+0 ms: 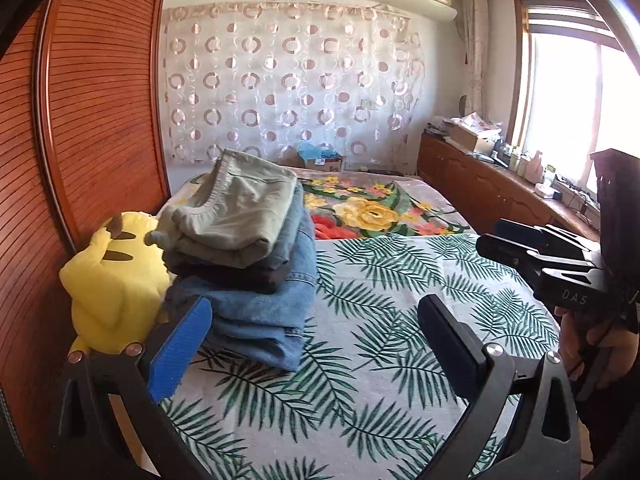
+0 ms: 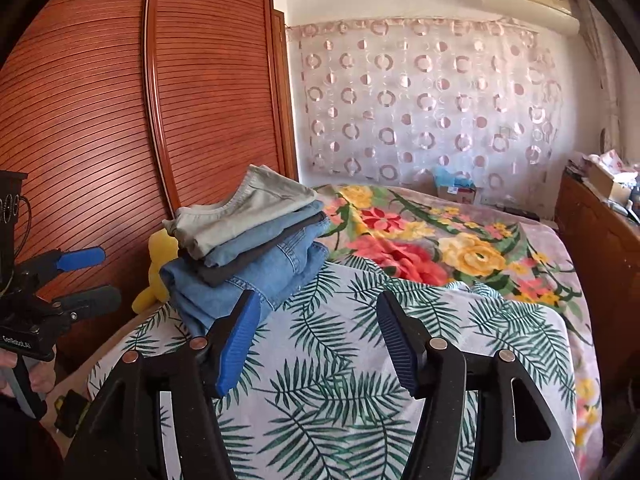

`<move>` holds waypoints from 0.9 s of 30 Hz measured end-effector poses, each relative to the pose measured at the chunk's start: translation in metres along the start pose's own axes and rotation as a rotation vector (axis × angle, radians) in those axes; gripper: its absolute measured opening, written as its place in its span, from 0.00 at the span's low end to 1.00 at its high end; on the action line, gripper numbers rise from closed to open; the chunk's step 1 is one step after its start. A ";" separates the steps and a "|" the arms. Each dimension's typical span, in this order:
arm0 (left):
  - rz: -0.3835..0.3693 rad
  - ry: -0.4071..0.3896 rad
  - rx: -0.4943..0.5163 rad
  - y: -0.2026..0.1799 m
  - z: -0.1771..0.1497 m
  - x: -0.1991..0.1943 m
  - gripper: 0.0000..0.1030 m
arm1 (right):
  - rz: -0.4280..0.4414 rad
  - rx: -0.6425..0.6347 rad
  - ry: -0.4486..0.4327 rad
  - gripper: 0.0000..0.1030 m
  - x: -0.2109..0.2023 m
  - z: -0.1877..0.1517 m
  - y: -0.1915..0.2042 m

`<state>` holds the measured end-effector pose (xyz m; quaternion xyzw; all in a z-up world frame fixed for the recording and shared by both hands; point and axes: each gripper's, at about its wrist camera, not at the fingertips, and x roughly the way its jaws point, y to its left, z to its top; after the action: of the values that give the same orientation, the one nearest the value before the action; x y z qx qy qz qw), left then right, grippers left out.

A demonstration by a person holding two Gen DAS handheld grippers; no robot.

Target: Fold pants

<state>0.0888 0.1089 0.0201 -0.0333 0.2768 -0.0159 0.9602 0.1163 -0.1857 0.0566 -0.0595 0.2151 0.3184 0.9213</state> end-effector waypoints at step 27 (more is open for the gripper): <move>-0.015 -0.120 0.088 -0.086 -0.003 -0.065 1.00 | -0.251 0.112 -0.130 0.75 -0.109 -0.044 0.037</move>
<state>0.0308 0.0257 0.0581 0.0060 0.2175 -0.0334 0.9755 0.0014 -0.2286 0.0648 -0.0135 0.1636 0.1913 0.9677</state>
